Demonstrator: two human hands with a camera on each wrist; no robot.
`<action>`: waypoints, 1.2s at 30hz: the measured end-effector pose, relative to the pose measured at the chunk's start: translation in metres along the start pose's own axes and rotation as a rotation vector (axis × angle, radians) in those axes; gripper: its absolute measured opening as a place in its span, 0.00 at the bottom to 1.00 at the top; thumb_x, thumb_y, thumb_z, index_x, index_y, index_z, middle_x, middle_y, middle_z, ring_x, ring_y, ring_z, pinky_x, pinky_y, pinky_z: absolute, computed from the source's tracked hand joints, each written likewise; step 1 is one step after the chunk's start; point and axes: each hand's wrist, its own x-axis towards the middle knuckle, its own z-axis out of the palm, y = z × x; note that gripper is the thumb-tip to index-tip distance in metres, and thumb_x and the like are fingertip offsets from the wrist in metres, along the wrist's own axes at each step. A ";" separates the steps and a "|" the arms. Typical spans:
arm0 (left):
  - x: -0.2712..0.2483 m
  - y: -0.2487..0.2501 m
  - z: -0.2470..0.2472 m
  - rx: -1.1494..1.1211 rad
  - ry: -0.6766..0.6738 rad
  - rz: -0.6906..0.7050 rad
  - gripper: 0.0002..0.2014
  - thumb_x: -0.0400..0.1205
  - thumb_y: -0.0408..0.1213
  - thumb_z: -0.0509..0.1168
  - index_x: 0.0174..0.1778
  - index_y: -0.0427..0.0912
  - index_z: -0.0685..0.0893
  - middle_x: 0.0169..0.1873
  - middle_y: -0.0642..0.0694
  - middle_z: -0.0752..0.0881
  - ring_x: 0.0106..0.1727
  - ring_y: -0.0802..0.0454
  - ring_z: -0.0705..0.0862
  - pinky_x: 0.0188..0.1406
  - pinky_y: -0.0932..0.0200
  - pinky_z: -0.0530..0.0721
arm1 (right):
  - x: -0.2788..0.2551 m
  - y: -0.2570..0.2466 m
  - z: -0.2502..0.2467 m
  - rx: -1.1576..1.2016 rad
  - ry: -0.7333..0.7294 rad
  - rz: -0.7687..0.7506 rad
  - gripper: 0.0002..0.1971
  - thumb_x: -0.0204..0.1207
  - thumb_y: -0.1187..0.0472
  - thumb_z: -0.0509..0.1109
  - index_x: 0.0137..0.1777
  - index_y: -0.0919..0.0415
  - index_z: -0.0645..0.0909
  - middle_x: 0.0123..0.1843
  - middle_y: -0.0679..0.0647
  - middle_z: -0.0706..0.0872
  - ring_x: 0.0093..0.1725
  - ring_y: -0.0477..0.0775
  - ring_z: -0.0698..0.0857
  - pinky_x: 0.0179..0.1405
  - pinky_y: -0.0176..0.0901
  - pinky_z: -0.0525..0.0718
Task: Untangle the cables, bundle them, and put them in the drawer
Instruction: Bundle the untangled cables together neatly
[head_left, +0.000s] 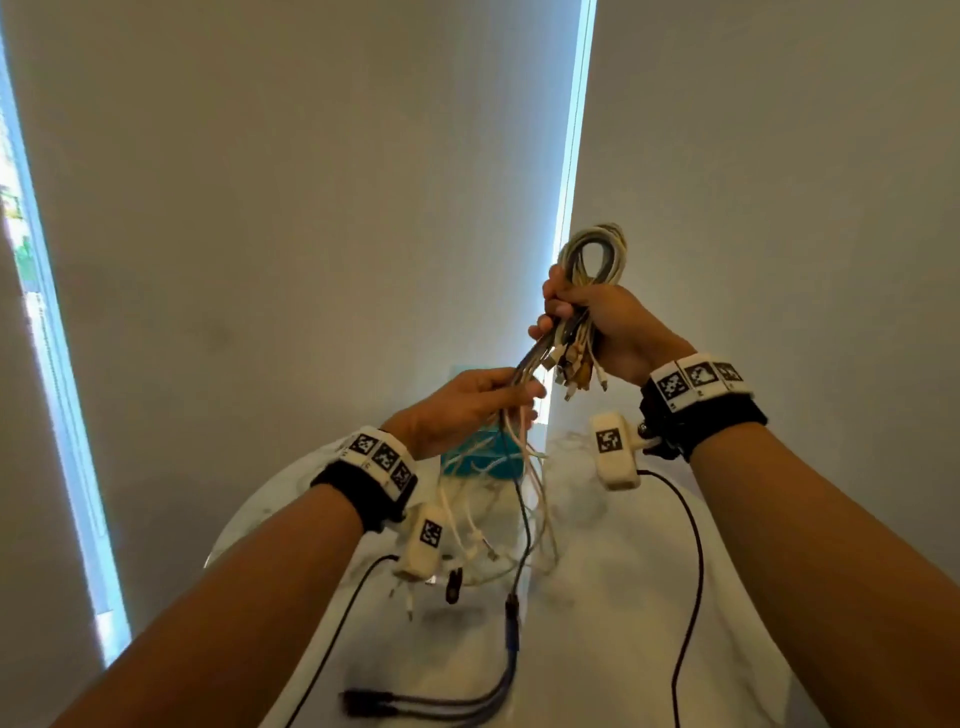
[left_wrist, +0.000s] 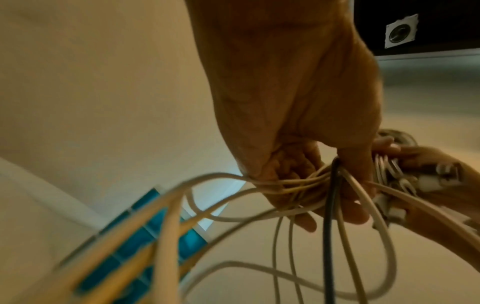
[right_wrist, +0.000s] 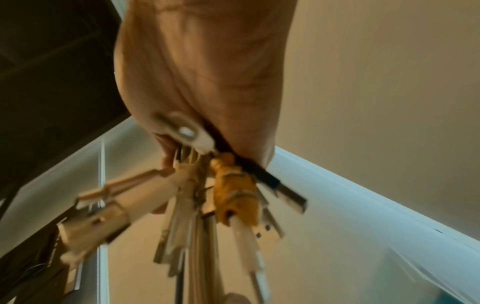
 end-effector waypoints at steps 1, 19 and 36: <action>-0.001 0.001 -0.006 0.019 -0.024 -0.012 0.09 0.92 0.40 0.69 0.53 0.41 0.92 0.44 0.43 0.89 0.48 0.47 0.88 0.69 0.42 0.88 | -0.001 0.006 -0.003 0.024 0.014 -0.008 0.11 0.94 0.59 0.64 0.50 0.60 0.81 0.32 0.52 0.76 0.37 0.55 0.85 0.62 0.56 0.91; -0.021 -0.032 -0.046 0.221 -0.183 -0.519 0.34 0.87 0.72 0.51 0.52 0.41 0.81 0.29 0.53 0.68 0.29 0.56 0.66 0.48 0.52 0.94 | -0.001 0.124 -0.032 0.044 0.647 -0.102 0.14 0.91 0.51 0.71 0.52 0.64 0.86 0.27 0.51 0.81 0.24 0.49 0.81 0.30 0.45 0.87; -0.011 -0.024 -0.071 1.003 0.066 -0.251 0.27 0.91 0.62 0.61 0.35 0.47 0.91 0.33 0.40 0.90 0.26 0.56 0.76 0.33 0.59 0.75 | -0.027 0.221 -0.022 -0.557 0.577 0.186 0.39 0.76 0.17 0.60 0.32 0.56 0.74 0.23 0.50 0.78 0.21 0.47 0.77 0.20 0.35 0.73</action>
